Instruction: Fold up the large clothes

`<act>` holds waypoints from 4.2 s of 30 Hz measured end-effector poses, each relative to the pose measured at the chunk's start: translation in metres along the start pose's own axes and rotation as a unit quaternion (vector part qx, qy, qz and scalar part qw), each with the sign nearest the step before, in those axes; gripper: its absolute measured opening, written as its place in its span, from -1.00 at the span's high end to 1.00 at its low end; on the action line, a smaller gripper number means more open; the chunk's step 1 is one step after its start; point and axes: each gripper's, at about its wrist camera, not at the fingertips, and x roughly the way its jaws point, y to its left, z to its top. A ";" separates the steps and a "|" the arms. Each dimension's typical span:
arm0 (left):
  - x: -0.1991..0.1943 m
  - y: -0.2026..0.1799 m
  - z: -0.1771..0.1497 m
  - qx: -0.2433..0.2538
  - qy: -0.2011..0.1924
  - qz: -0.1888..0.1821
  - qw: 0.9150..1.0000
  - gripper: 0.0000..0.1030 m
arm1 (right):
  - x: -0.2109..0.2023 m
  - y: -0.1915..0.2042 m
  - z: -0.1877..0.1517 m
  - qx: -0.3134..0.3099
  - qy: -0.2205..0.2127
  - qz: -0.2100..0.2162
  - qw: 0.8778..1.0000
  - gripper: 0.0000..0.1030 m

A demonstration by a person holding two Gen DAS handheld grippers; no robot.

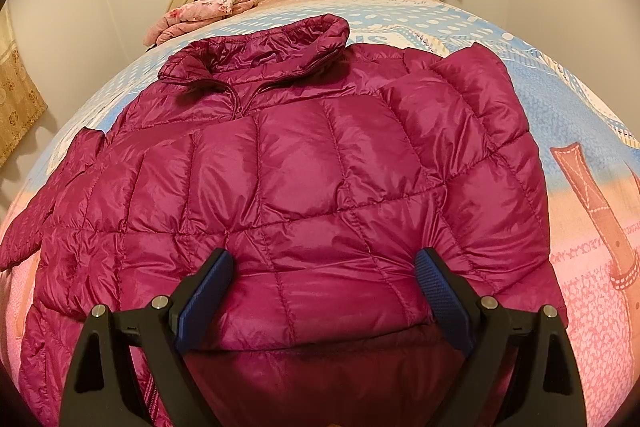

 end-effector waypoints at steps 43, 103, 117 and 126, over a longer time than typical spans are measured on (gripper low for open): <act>-0.160 -0.175 0.010 0.225 -0.145 -0.179 0.947 0.79 | -0.005 -0.010 0.000 0.030 -0.016 0.036 0.999 -0.81; -0.137 -0.336 -0.175 0.417 -0.088 -0.236 0.873 -0.52 | -0.013 -0.028 -0.001 0.088 -0.046 0.084 0.991 -0.81; -0.007 -0.312 -0.140 0.372 -0.029 -0.051 0.926 -1.00 | -0.028 -0.055 -0.007 0.167 -0.095 0.067 0.979 -0.81; 0.006 -0.292 -0.139 0.320 0.016 -0.103 0.942 -1.00 | -0.051 -0.029 0.003 0.088 -0.108 0.016 0.990 -0.81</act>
